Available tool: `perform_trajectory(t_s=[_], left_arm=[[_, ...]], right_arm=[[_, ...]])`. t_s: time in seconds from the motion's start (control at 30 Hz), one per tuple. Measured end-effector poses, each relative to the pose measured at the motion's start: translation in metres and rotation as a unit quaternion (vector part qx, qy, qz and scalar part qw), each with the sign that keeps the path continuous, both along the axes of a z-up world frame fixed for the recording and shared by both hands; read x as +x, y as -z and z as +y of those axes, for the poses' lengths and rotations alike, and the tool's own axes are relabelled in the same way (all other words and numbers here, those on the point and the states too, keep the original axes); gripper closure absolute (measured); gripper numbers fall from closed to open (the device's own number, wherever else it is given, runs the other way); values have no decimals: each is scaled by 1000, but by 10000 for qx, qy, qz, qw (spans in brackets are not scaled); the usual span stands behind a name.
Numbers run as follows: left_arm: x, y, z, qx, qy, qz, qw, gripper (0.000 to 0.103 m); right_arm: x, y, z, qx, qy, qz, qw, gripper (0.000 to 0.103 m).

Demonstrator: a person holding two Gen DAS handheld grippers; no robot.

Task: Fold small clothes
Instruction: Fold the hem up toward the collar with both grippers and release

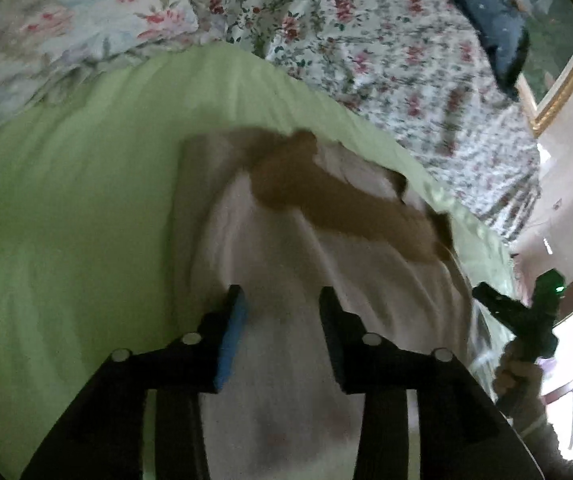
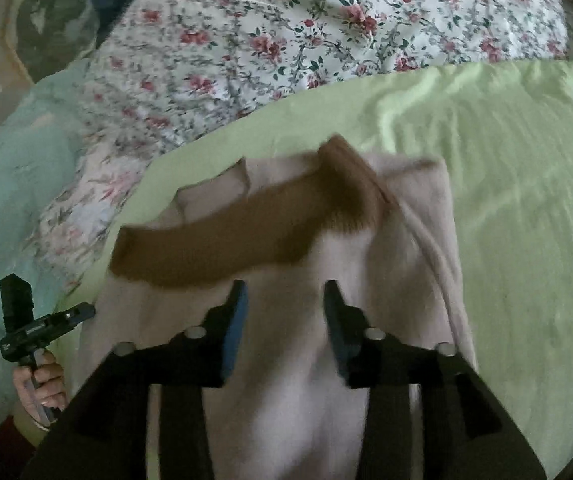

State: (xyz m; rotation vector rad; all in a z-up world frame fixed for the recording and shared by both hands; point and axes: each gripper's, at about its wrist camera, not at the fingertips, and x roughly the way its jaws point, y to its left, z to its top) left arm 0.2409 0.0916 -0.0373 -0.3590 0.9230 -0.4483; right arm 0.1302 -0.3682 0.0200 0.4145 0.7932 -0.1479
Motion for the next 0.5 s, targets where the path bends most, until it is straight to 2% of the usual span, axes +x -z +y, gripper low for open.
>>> perform_trajectory(t_s=[0.07, 0.1, 0.13, 0.17, 0.23, 0.3, 0.37, 0.5], left_arm=[[-25, 1, 5, -202, 6, 87, 9998, 58], [-39, 2, 6, -297, 17, 168, 9994, 58], [-51, 3, 5, -341, 33, 216, 9992, 58], [-63, 5, 6, -358, 31, 247, 9990, 56], [-86, 7, 6, -423, 11, 327, 9986, 50], [-102, 11, 5, -576, -91, 418, 9974, 35], [-116, 13, 0, -774, -172, 418, 9960, 25], [-123, 17, -17, -949, -159, 518, 9940, 22]], right_arm=[[-23, 10, -4, -371, 506, 238, 9977, 54], [-36, 11, -11, -391, 729, 331, 9960, 54], [-45, 13, -18, -287, 912, 345, 9948, 54], [-63, 12, -27, 18, 1081, 170, 9940, 54], [-83, 5, -29, 134, 1250, 12, 9921, 54], [-96, -4, -20, 111, 1221, -64, 9924, 54], [-107, -6, -7, 241, 1106, -158, 9934, 54], [-117, -2, 19, 464, 911, -157, 9946, 51]])
